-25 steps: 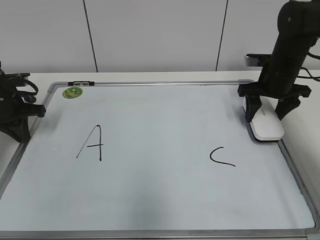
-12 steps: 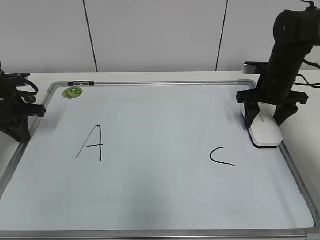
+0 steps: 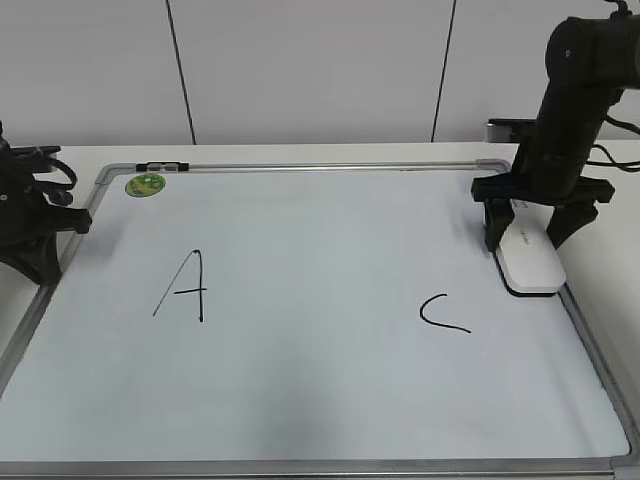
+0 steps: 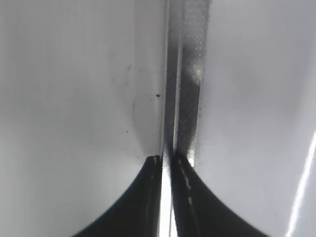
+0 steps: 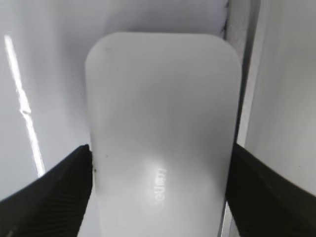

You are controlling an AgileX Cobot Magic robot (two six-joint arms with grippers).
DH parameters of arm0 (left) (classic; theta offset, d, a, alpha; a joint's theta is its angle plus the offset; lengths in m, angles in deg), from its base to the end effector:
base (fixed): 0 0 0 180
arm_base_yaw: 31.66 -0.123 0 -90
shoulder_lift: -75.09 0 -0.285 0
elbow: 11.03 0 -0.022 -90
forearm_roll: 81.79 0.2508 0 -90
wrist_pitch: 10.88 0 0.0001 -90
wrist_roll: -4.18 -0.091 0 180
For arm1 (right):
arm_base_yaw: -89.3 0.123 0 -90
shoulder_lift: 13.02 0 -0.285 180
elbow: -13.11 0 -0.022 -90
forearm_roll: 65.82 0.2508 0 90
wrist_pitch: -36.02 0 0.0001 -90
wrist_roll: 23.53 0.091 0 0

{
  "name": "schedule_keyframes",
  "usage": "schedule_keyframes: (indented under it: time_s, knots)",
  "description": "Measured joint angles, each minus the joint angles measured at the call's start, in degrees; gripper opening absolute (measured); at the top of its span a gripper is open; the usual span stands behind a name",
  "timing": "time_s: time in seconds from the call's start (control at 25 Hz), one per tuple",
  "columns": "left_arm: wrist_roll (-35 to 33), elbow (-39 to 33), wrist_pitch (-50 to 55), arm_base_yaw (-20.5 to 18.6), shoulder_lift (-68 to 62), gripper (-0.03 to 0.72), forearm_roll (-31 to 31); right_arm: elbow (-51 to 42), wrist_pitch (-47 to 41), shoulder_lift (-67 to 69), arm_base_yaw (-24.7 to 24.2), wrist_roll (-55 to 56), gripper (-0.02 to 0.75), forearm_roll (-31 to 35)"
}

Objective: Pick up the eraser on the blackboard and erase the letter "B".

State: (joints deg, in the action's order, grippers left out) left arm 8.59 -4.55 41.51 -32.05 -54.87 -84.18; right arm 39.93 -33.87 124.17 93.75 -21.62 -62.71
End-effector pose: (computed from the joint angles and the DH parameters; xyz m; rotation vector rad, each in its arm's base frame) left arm 0.4109 -0.0002 0.1307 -0.1658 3.0658 -0.0560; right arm 0.4497 0.0396 0.1591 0.0400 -3.1330 -0.0793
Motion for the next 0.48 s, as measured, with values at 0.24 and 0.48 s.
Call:
schedule_keyframes:
  time_s: [0.24,0.48]
  knots:
    - [0.00,1.06,1.06,-0.12,0.41,0.222,0.49,0.63,0.04,-1.48,0.00,0.00,0.608,-0.21]
    - [0.00,1.20,2.18,-0.12,4.54,0.522,2.39,0.63,0.04,-4.26,0.00,0.00,0.608,-0.45]
